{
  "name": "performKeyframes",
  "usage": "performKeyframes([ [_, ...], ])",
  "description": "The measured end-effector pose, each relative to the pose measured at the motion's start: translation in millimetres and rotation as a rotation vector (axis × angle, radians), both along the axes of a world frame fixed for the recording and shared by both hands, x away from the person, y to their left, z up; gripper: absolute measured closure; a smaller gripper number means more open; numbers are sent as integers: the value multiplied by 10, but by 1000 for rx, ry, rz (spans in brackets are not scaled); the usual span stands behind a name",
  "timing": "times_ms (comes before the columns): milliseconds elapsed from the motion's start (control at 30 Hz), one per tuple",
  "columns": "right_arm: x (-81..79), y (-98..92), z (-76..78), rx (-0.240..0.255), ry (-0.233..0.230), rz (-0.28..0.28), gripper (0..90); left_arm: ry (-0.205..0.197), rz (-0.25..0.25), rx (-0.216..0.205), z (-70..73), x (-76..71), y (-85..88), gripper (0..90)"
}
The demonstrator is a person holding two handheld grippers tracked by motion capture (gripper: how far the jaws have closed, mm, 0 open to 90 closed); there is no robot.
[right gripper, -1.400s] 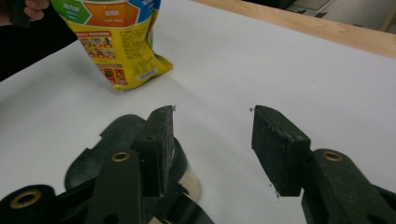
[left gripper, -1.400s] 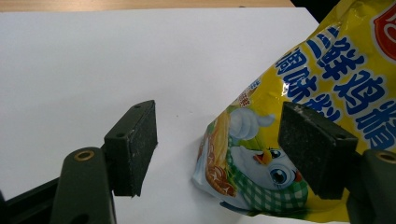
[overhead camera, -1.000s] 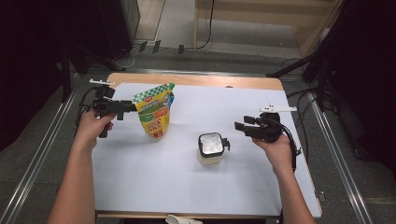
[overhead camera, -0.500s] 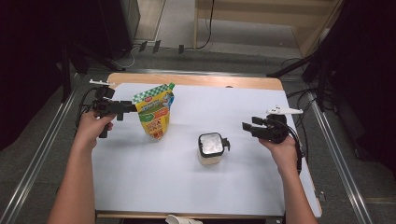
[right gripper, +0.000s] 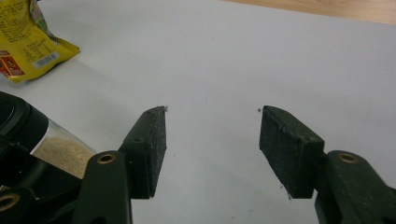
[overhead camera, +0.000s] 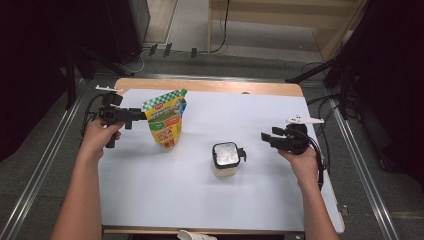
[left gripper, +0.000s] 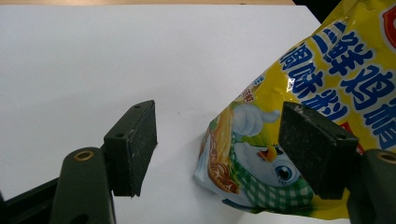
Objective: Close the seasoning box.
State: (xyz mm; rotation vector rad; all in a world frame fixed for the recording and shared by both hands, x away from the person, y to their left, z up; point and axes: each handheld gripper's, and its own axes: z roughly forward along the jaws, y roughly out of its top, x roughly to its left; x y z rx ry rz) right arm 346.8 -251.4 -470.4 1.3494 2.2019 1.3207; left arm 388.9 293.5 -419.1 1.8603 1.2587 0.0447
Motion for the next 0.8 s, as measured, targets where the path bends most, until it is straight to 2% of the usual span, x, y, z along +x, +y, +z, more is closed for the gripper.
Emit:
performKeyframes([
  [200, 0, 31, -15, -15, 3, -1, 417, -1, 3, -3, 3, -2, 9, 289],
  [800, 1, 55, -30, -20, 4, 5, 414, 3, 6, -4, -14, 3, 23, 288],
])
